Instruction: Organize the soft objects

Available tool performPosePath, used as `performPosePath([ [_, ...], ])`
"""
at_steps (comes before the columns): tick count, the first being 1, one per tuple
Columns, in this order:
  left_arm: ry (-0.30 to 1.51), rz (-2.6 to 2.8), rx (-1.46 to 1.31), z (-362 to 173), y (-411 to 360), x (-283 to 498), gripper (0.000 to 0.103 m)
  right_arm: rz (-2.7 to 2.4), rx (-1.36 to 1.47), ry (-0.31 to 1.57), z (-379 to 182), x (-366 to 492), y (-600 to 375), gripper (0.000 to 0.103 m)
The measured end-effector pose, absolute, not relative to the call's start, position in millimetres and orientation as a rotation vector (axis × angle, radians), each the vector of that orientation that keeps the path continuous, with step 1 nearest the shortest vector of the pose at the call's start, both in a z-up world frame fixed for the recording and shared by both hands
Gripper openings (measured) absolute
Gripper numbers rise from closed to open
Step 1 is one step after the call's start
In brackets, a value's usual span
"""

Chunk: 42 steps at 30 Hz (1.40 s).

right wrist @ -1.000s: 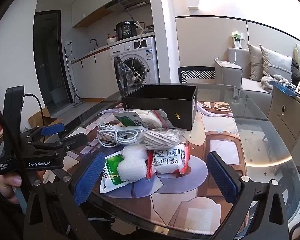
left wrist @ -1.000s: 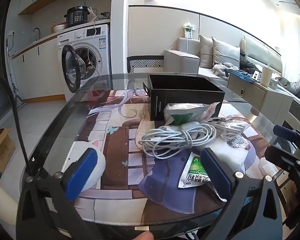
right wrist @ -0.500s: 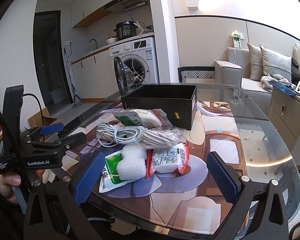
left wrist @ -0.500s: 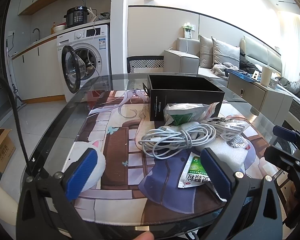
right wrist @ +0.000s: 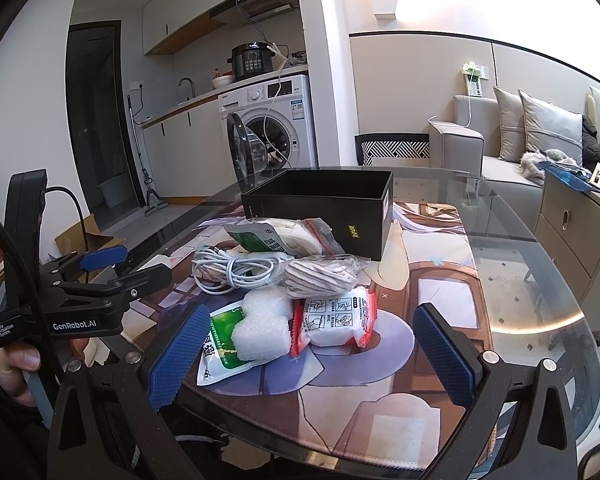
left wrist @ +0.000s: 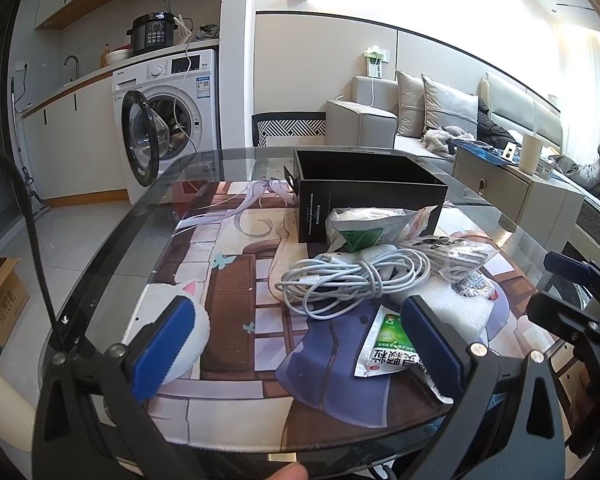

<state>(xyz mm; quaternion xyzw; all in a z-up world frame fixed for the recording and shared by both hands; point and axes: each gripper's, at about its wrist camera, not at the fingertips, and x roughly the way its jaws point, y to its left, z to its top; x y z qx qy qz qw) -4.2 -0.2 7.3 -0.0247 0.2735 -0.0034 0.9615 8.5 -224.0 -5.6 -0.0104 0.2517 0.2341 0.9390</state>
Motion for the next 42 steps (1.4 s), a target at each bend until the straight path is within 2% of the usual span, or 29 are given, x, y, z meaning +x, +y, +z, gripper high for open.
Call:
performPosePath([
  [42, 0.55, -0.033, -0.053, 5, 8, 10, 0.103, 0.499, -0.038, 0.528, -6, 15, -220, 0.103],
])
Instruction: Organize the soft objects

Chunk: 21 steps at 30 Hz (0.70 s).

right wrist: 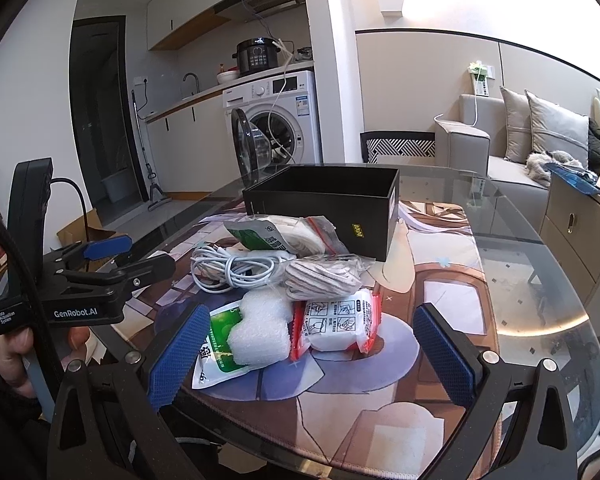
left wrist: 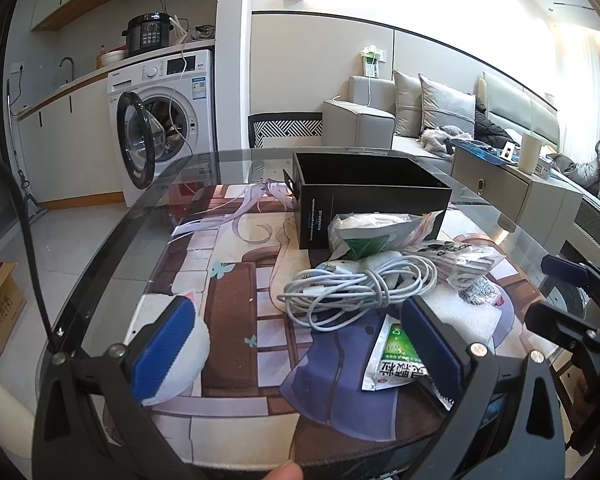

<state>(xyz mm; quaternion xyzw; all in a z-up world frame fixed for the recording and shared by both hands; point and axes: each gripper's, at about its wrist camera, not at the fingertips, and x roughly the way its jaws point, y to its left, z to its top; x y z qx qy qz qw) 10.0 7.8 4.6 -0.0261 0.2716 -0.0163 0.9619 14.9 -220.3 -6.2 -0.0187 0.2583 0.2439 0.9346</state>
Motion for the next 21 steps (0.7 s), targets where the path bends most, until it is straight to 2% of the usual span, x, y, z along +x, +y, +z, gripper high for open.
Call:
performPosePath([
  [21, 0.622, -0.085, 0.003, -4, 12, 43, 0.103, 0.455, -0.082, 0.612, -19, 53, -215, 0.103],
])
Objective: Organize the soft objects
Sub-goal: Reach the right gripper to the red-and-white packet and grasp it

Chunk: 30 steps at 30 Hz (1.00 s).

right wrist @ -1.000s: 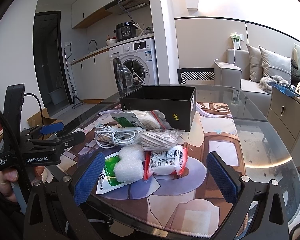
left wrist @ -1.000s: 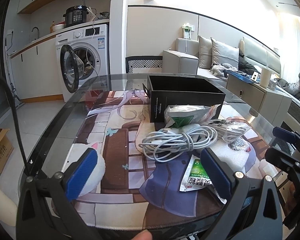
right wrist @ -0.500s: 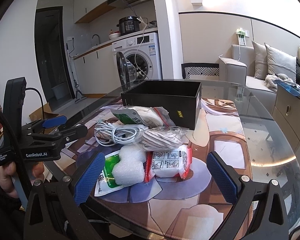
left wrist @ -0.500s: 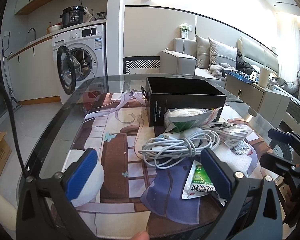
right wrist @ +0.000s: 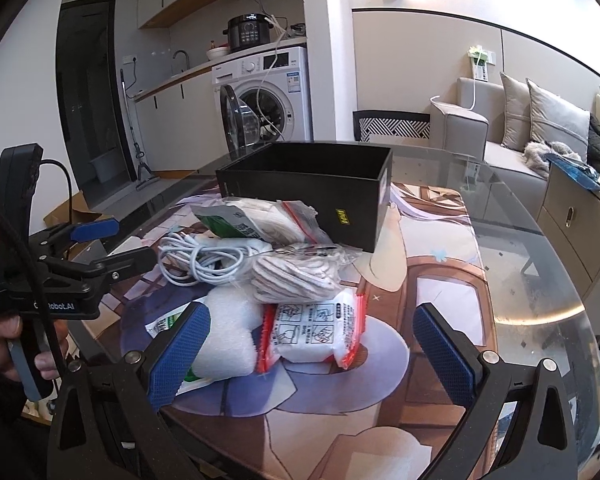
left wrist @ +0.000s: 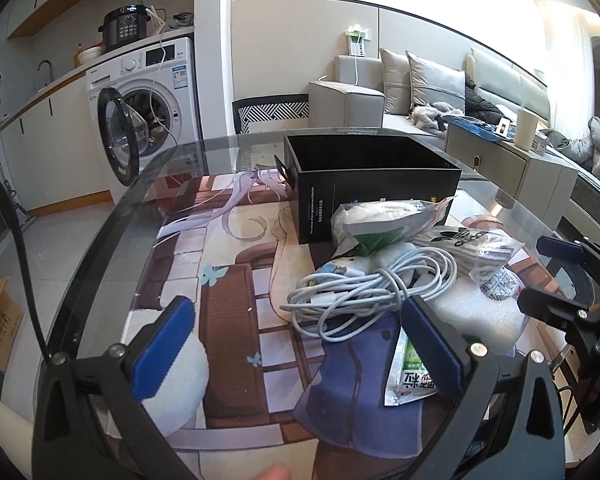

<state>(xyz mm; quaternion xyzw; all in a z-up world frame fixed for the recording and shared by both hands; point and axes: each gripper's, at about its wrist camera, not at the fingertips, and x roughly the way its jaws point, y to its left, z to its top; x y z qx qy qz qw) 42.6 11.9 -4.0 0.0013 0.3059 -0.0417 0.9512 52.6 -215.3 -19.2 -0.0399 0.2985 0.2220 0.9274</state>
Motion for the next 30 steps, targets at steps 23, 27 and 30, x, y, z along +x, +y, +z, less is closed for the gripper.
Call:
performPosePath([
  [23, 0.674, -0.138, -0.018, -6, 10, 68, 0.103, 0.459, -0.078, 0.694, -26, 82, -216, 0.103],
  [27, 0.672, -0.133, -0.004, -9, 8, 69, 0.103, 0.436, -0.082, 0.706, -29, 83, -224, 0.103],
  [30, 0.676, -0.137, -0.005, -10, 7, 70, 0.103, 0.438, -0.082, 0.727, -34, 85, -228, 0.103],
])
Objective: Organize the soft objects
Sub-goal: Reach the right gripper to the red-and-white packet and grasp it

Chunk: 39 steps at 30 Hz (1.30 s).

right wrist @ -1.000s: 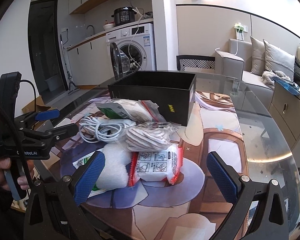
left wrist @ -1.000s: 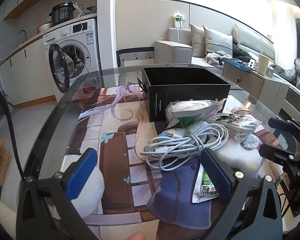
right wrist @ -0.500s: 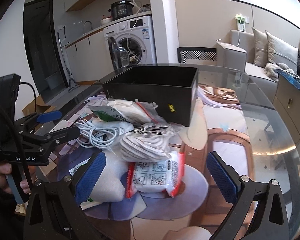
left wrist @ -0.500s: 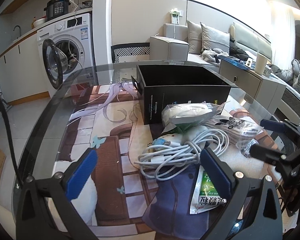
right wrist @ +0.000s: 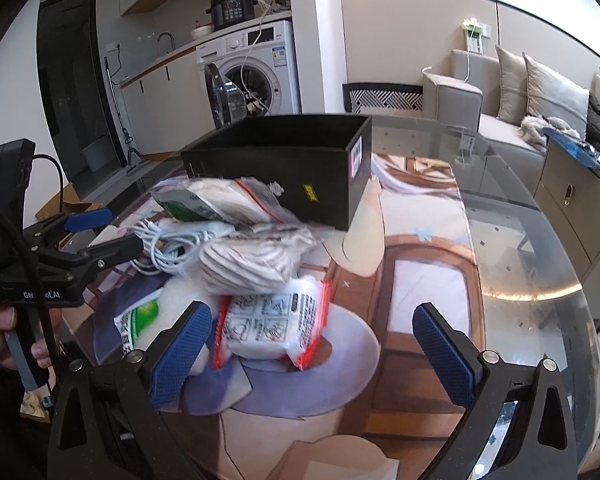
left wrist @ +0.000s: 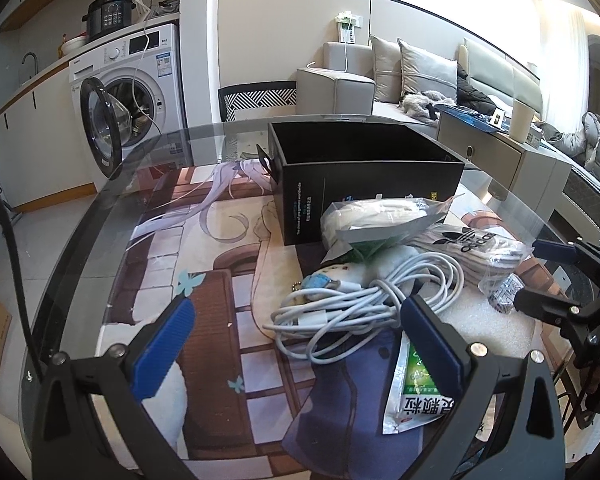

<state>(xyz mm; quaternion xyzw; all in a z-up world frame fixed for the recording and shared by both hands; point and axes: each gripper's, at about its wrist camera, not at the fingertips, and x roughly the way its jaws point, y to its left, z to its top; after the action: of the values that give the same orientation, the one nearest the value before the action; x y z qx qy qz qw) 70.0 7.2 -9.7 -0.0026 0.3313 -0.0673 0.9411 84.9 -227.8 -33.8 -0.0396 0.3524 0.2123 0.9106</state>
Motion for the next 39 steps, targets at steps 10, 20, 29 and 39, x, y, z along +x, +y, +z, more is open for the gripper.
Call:
performPosePath([
  [10, 0.683, -0.148, -0.01, -11, 6, 73, 0.103, 0.462, -0.147, 0.771, -47, 94, -206, 0.101],
  [20, 0.686, -0.16, -0.002, -10, 2, 72, 0.103, 0.494, -0.195, 0.785, -51, 92, -201, 0.067],
  [29, 0.686, -0.159, -0.003, -9, 1, 72, 0.103, 0.46, -0.147, 0.748, -46, 77, -222, 0.055],
  [39, 0.73, -0.16, 0.023, -14, -8, 81, 0.103, 0.391, -0.11, 0.714, -38, 66, -250, 0.053],
])
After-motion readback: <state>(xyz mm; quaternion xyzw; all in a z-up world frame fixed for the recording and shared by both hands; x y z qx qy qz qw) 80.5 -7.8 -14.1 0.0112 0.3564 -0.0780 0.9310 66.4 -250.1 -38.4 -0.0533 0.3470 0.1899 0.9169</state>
